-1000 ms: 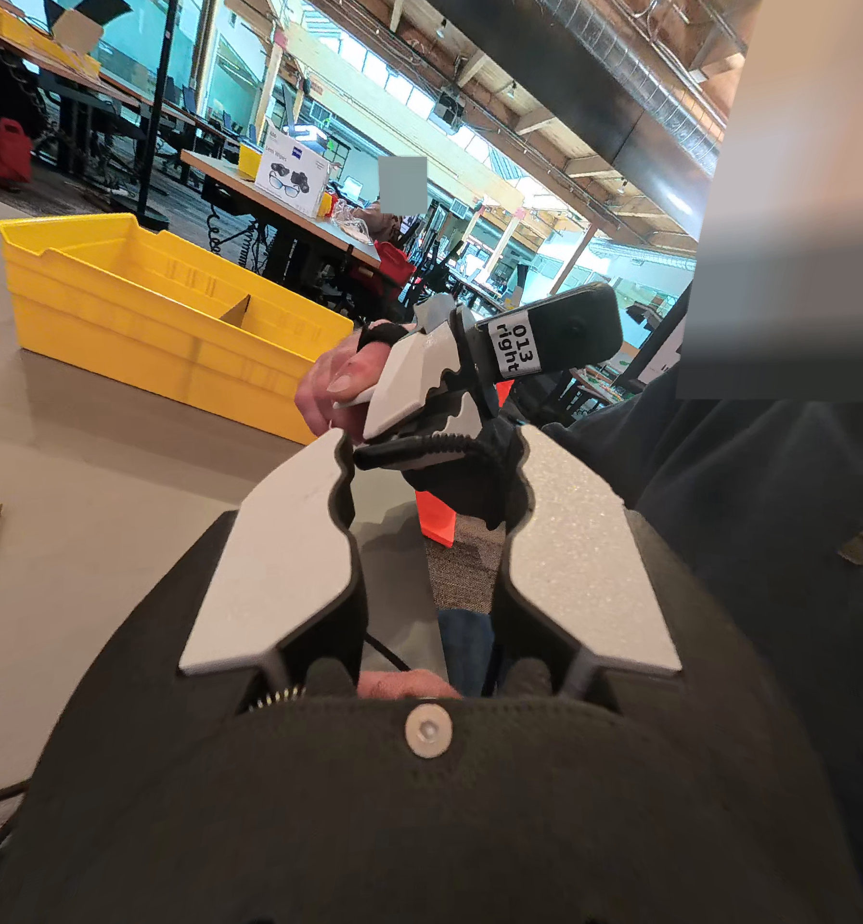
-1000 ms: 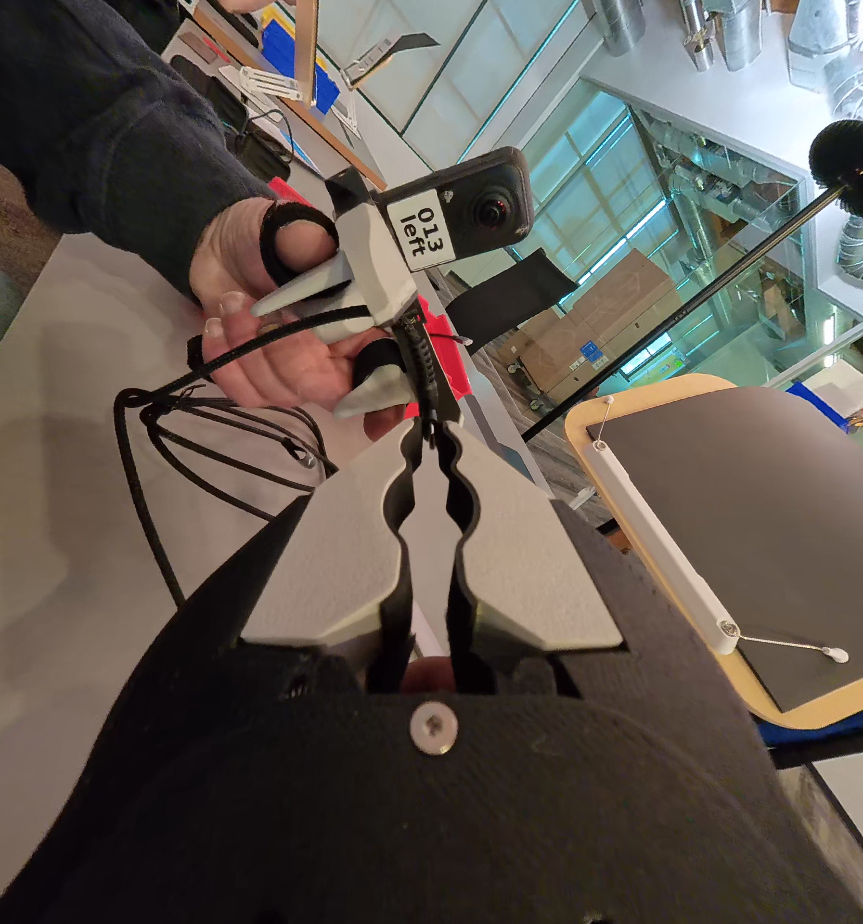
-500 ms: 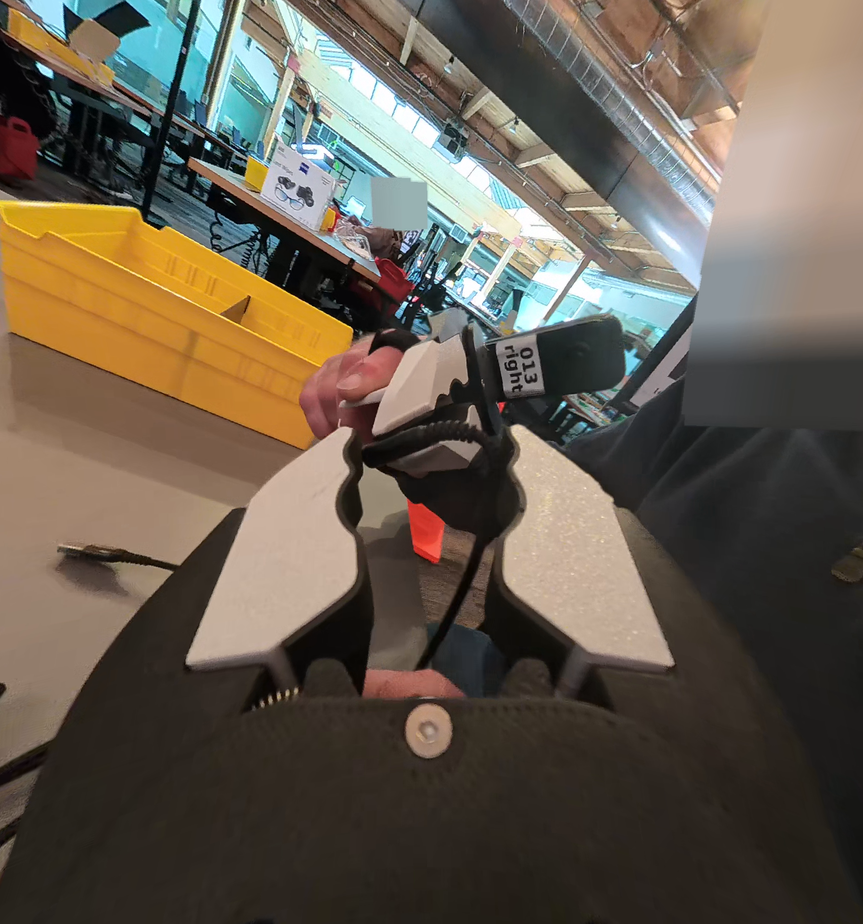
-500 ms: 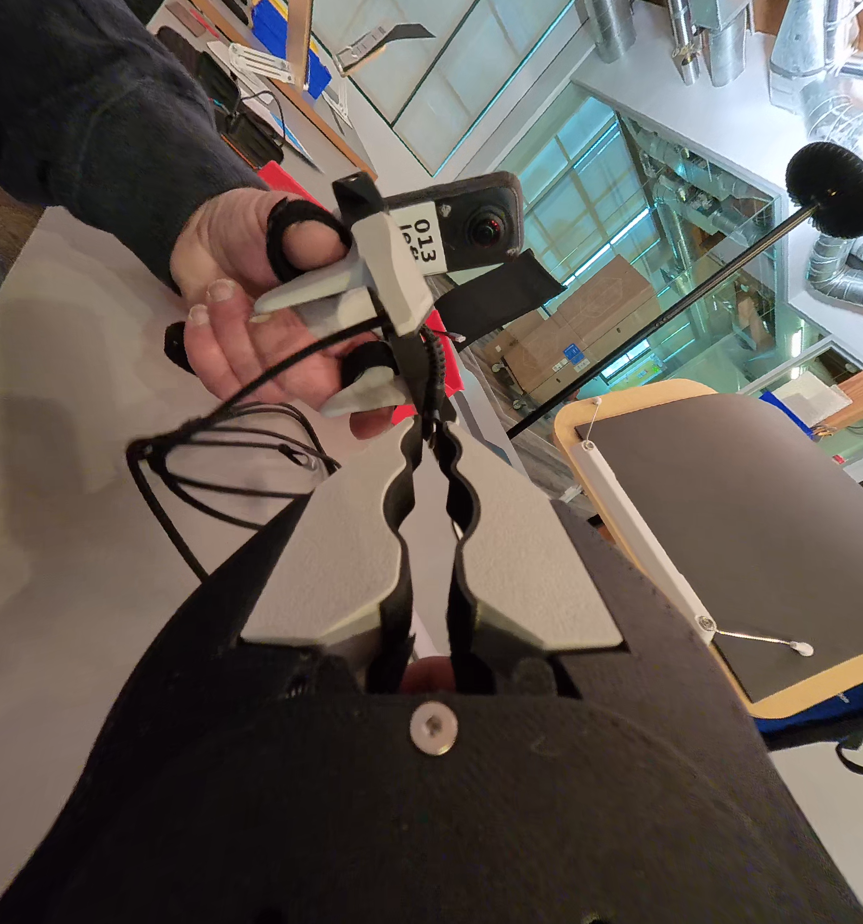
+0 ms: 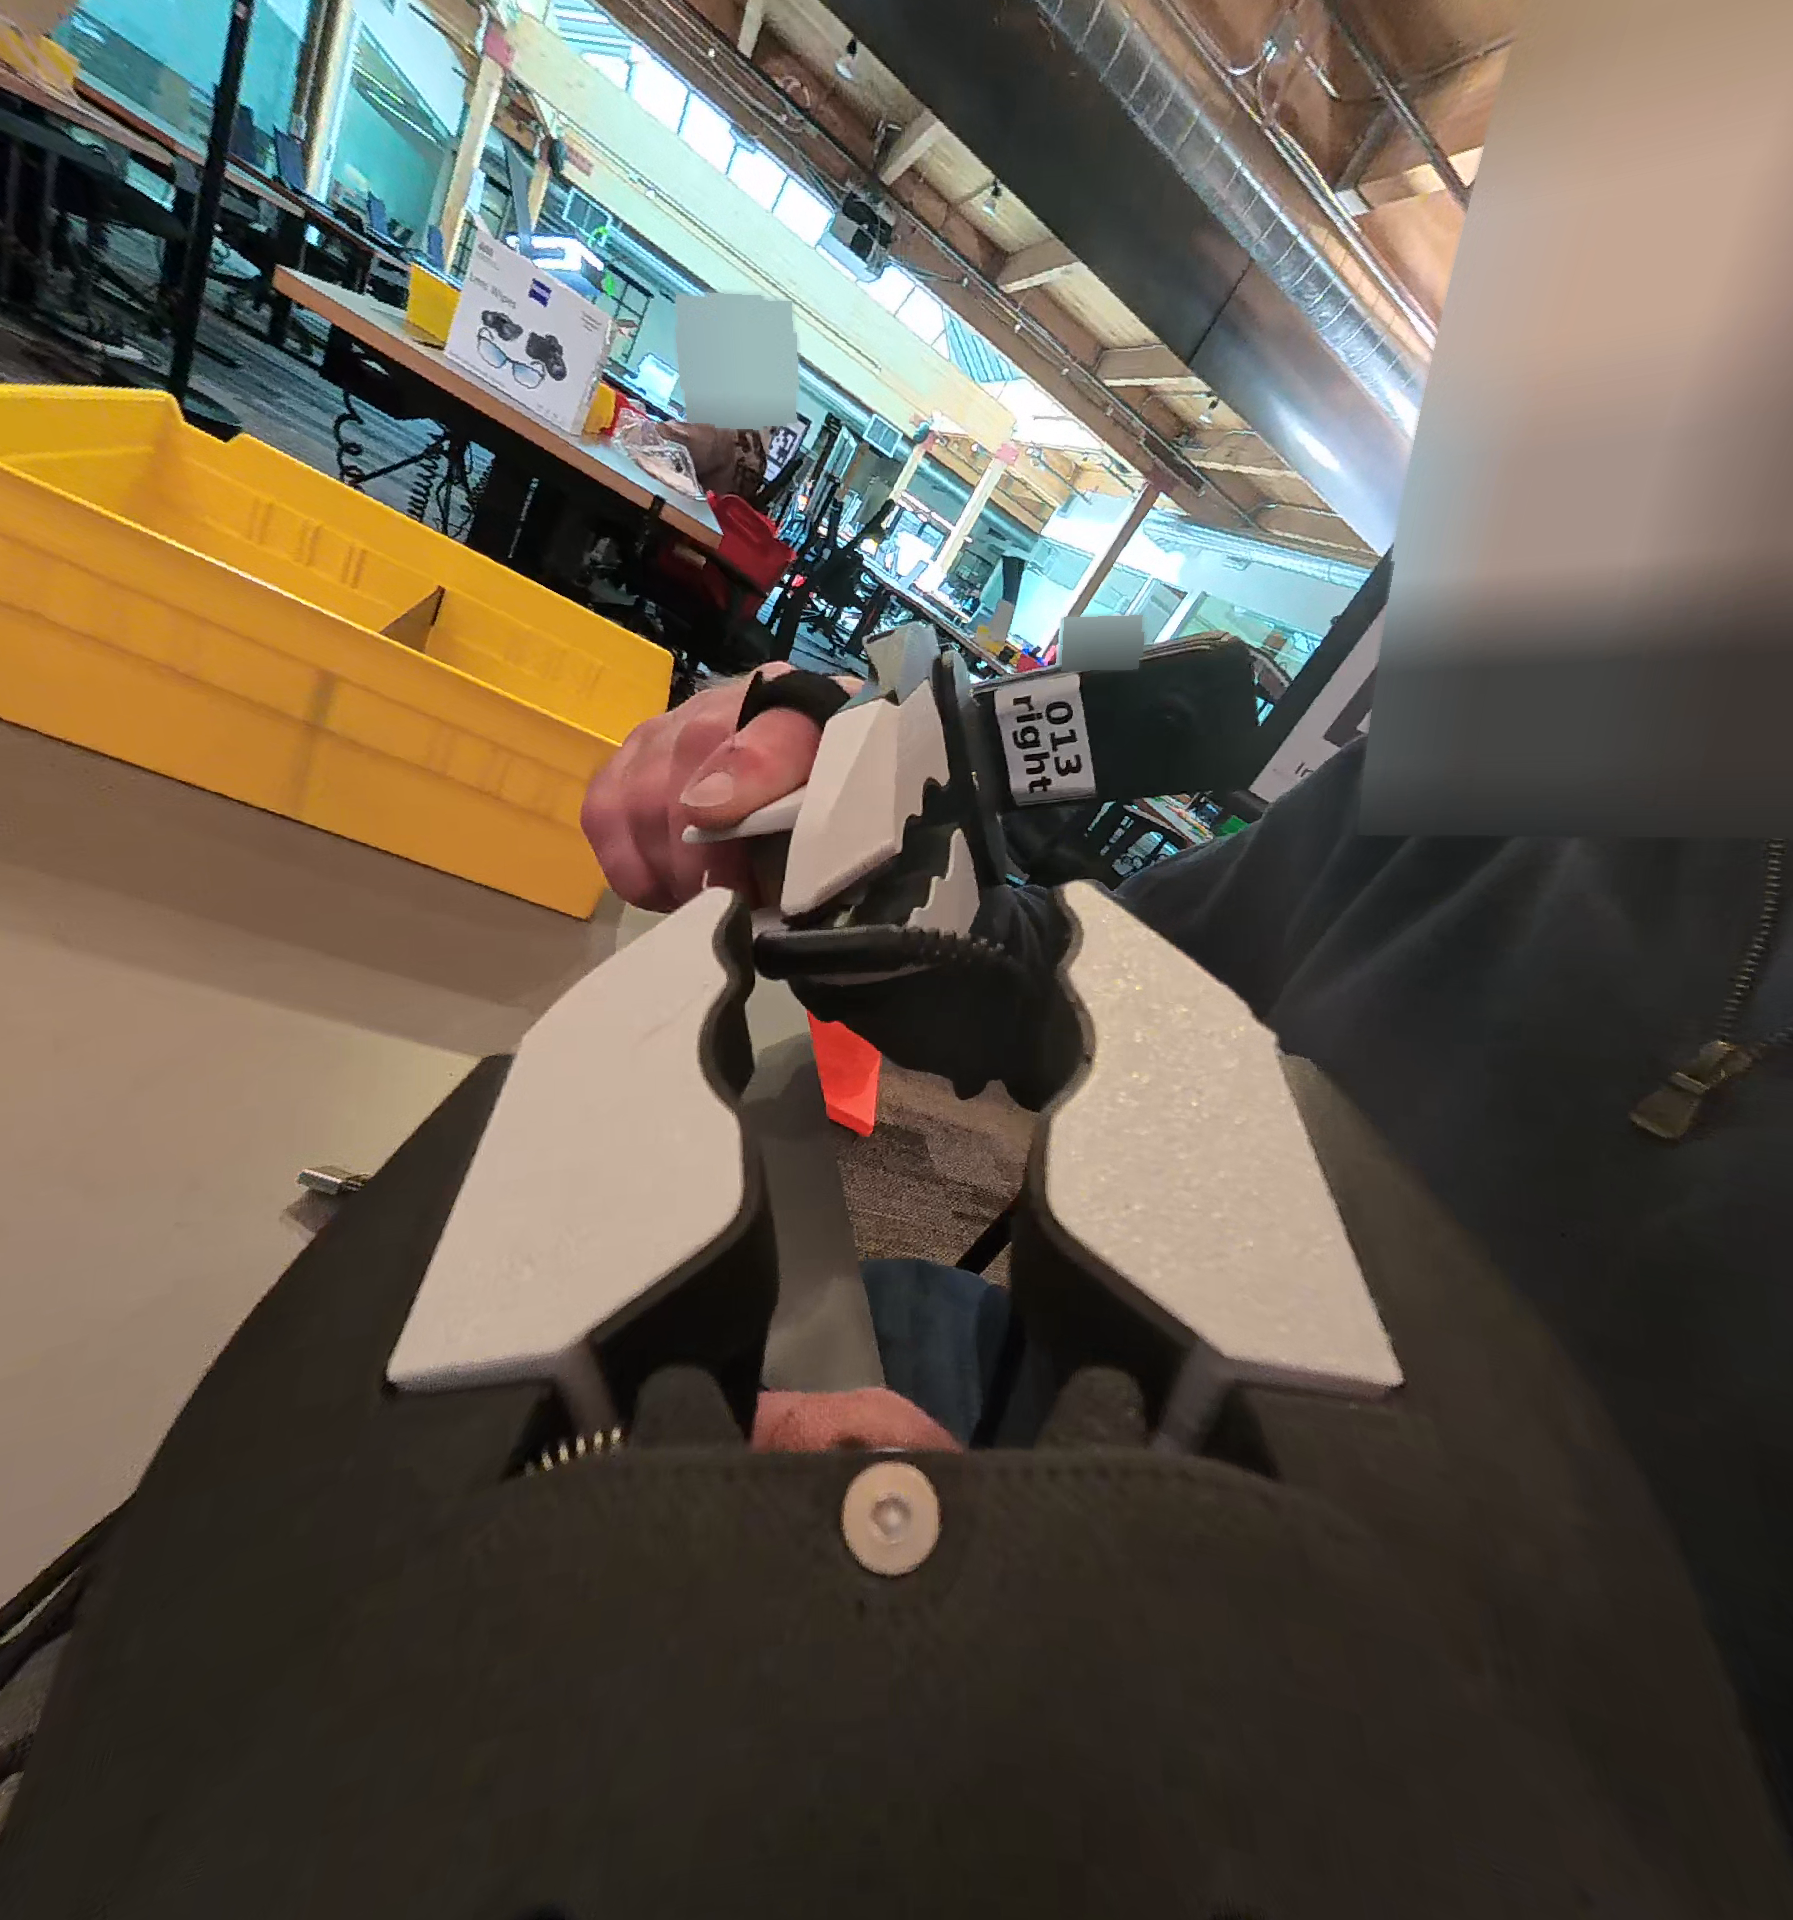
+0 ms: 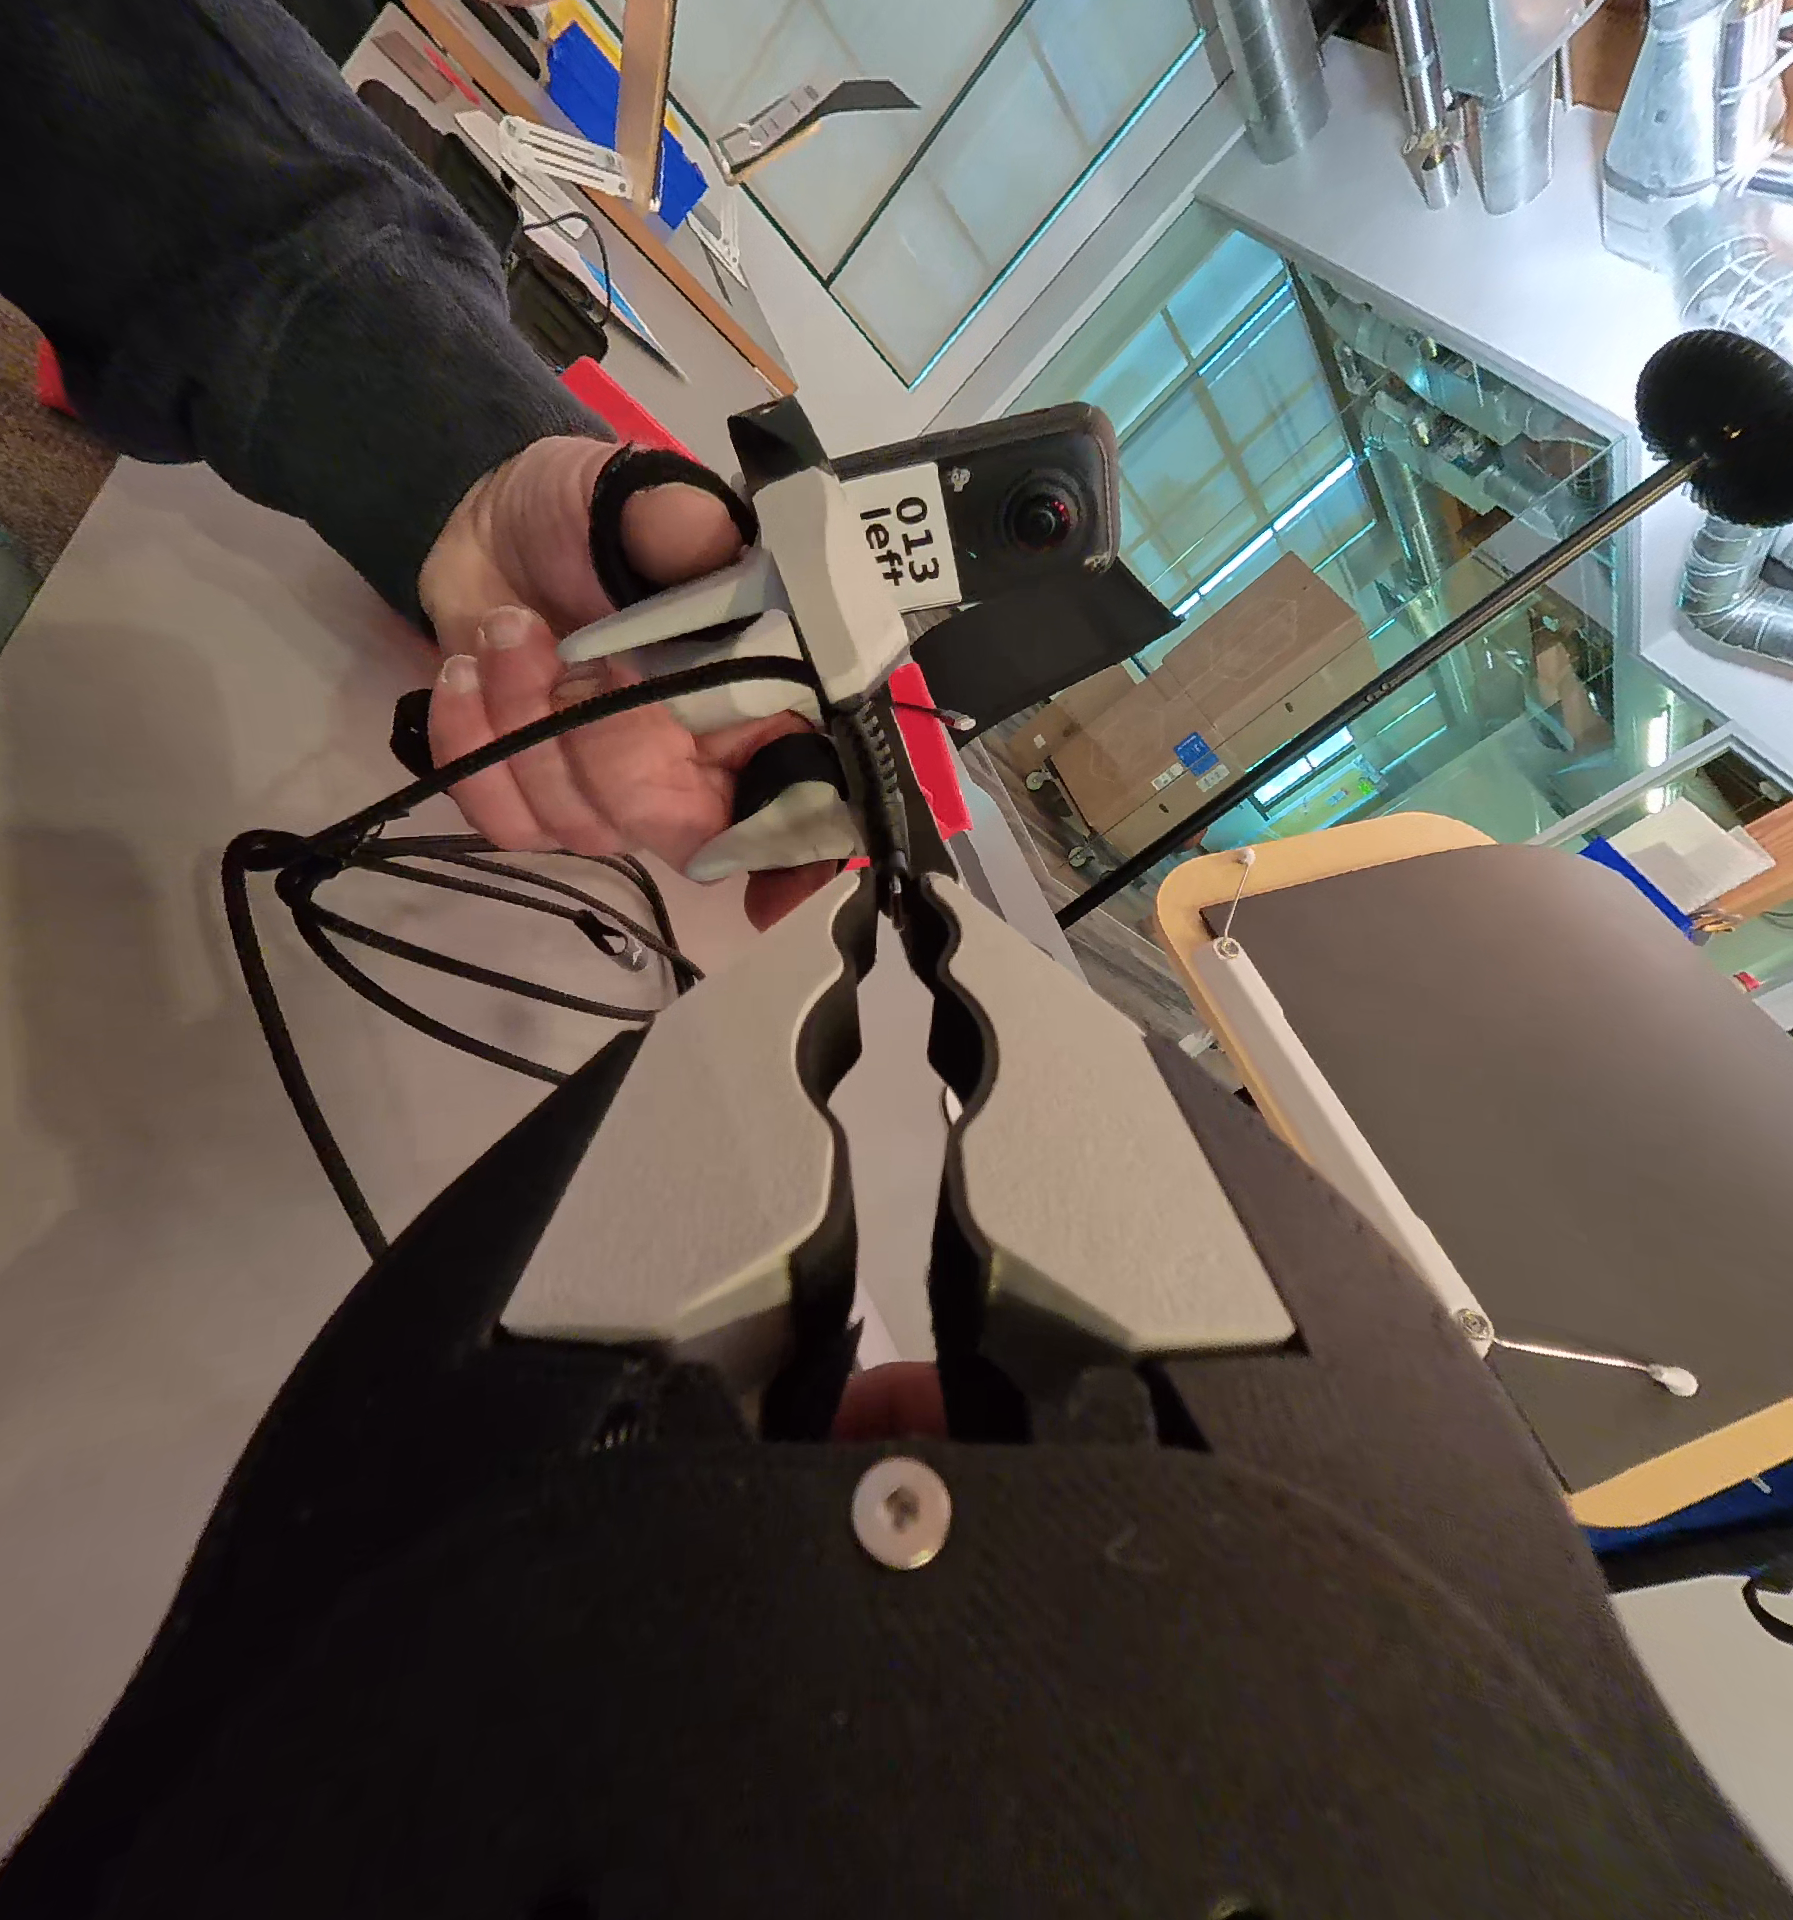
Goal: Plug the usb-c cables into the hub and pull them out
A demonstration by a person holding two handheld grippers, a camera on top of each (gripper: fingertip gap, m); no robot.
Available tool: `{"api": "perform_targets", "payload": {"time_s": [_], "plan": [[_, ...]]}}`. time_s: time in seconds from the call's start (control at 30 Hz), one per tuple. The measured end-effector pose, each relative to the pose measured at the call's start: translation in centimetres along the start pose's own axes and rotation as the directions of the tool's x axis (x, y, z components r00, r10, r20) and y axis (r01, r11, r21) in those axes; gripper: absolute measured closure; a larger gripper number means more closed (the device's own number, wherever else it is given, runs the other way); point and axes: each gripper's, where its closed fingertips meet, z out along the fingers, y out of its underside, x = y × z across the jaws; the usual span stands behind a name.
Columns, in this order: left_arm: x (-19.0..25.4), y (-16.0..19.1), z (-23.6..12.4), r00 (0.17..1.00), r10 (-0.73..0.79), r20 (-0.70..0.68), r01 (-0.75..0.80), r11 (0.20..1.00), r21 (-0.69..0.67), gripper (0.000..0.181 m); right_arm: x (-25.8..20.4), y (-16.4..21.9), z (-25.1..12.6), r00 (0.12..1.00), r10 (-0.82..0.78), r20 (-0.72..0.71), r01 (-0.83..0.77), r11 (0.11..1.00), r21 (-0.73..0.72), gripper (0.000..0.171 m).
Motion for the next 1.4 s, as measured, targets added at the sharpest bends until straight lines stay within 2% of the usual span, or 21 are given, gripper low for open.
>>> {"api": "perform_targets", "payload": {"time_s": [0.17,0.27,0.37,0.57,0.8,1.4], "plan": [[-0.2,0.4,0.1,1.0,-0.001,0.005,0.001,1.0,0.002,0.13,-0.1,0.1,-0.2,1.0,-0.006,-0.011,0.006,1.0,-0.006,0.168],[-0.4,0.5,-0.1,1.0,0.004,0.022,-0.004,1.0,-0.008,0.123,0.0,0.0,-0.3,1.0,-0.011,-0.017,0.011,1.0,-0.002,0.168],[-0.3,0.5,0.2,0.999,0.026,0.02,-0.025,0.999,-0.019,0.13,0.0,0.2,-0.2,1.0,-0.013,-0.017,0.013,1.0,-0.006,0.168],[-0.5,0.7,0.4,0.998,0.052,0.044,-0.051,0.998,-0.023,0.132,-0.1,0.4,-0.4,1.0,0.015,-0.015,-0.015,1.0,0.002,0.167],[-1.3,0.8,0.4,0.988,0.098,0.117,-0.096,0.995,-0.024,0.138,-0.1,0.8,-0.2,0.999,0.046,-0.016,-0.046,0.999,0.004,0.166],[-2.2,0.9,0.1,0.975,0.114,0.189,-0.112,0.993,-0.023,0.138,0.0,1.5,-0.2,0.991,0.131,-0.016,-0.13,0.991,0.022,0.165]]}}
